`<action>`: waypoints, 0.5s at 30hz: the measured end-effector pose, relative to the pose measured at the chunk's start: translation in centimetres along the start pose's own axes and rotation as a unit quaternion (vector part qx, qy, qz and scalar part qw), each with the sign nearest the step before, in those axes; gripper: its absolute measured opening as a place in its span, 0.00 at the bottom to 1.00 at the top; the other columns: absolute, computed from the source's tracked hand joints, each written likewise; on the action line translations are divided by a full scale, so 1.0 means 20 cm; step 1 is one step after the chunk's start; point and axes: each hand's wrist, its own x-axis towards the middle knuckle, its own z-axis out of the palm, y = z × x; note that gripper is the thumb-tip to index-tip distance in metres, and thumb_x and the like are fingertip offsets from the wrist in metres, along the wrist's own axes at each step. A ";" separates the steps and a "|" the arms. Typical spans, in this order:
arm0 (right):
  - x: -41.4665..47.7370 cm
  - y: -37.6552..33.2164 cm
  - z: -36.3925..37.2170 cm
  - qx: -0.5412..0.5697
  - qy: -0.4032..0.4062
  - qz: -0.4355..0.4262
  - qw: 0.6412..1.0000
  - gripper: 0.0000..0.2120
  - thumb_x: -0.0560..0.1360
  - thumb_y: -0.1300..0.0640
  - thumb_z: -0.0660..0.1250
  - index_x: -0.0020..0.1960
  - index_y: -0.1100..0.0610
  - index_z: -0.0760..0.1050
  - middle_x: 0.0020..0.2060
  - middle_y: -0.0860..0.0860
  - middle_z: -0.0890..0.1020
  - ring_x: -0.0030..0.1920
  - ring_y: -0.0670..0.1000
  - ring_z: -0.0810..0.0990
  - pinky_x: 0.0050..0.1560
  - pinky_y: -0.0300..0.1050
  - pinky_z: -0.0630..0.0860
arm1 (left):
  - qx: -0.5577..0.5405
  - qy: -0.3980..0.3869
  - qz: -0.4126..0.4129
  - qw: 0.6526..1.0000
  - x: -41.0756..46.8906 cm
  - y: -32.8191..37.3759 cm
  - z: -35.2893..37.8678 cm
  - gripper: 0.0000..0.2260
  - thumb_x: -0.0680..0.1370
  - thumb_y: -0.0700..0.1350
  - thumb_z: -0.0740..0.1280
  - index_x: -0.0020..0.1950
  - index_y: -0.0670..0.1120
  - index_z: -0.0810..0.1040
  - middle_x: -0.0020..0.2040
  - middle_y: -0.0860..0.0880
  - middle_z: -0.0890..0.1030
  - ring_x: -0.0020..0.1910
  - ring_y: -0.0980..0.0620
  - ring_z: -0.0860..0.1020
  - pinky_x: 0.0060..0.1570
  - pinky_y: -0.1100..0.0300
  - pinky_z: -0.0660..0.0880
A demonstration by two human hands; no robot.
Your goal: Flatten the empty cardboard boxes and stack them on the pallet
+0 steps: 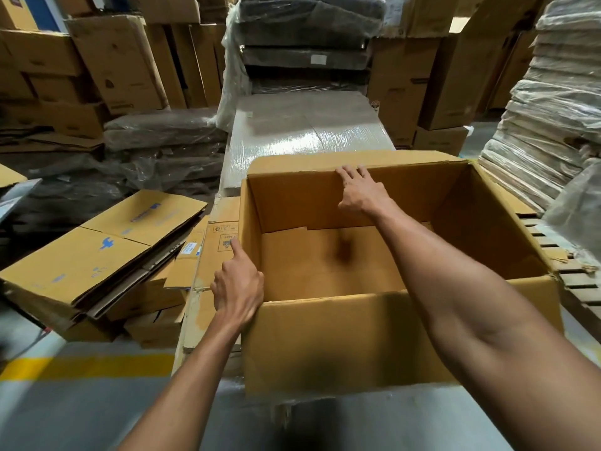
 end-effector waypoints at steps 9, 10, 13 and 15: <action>-0.62 0.12 0.11 0.148 0.185 -0.006 0.971 0.16 0.78 0.62 0.66 0.65 0.57 0.79 0.58 0.54 0.85 0.55 0.54 0.84 0.56 0.51 0.82 | -0.170 -0.037 -0.064 0.983 0.02 -0.02 -0.02 0.27 0.80 0.53 0.67 0.78 0.50 0.65 0.54 0.45 0.80 0.54 0.41 0.79 0.52 0.46 0.78; -0.69 0.17 0.12 0.156 0.222 -0.003 0.963 0.13 0.78 0.61 0.66 0.62 0.57 0.81 0.55 0.53 0.86 0.53 0.53 0.85 0.54 0.50 0.82 | -0.234 -0.044 -0.074 0.968 0.02 -0.06 -0.01 0.26 0.80 0.58 0.66 0.76 0.51 0.68 0.62 0.45 0.79 0.60 0.41 0.78 0.57 0.44 0.77; -0.89 0.38 0.21 0.171 0.330 0.032 0.928 0.12 0.79 0.59 0.64 0.58 0.57 0.83 0.51 0.54 0.86 0.52 0.54 0.83 0.61 0.58 0.78 | -0.415 0.021 -0.112 0.903 -0.11 -0.12 0.01 0.20 0.79 0.66 0.61 0.58 0.52 0.81 0.58 0.45 0.81 0.57 0.41 0.79 0.55 0.43 0.77; -1.00 0.55 0.28 0.175 0.374 0.073 0.908 0.12 0.79 0.56 0.63 0.57 0.56 0.82 0.53 0.55 0.85 0.56 0.55 0.80 0.66 0.58 0.70 | -0.429 0.110 -0.135 0.886 -0.22 -0.19 0.07 0.17 0.81 0.61 0.60 0.53 0.50 0.80 0.54 0.45 0.81 0.52 0.42 0.78 0.49 0.48 0.76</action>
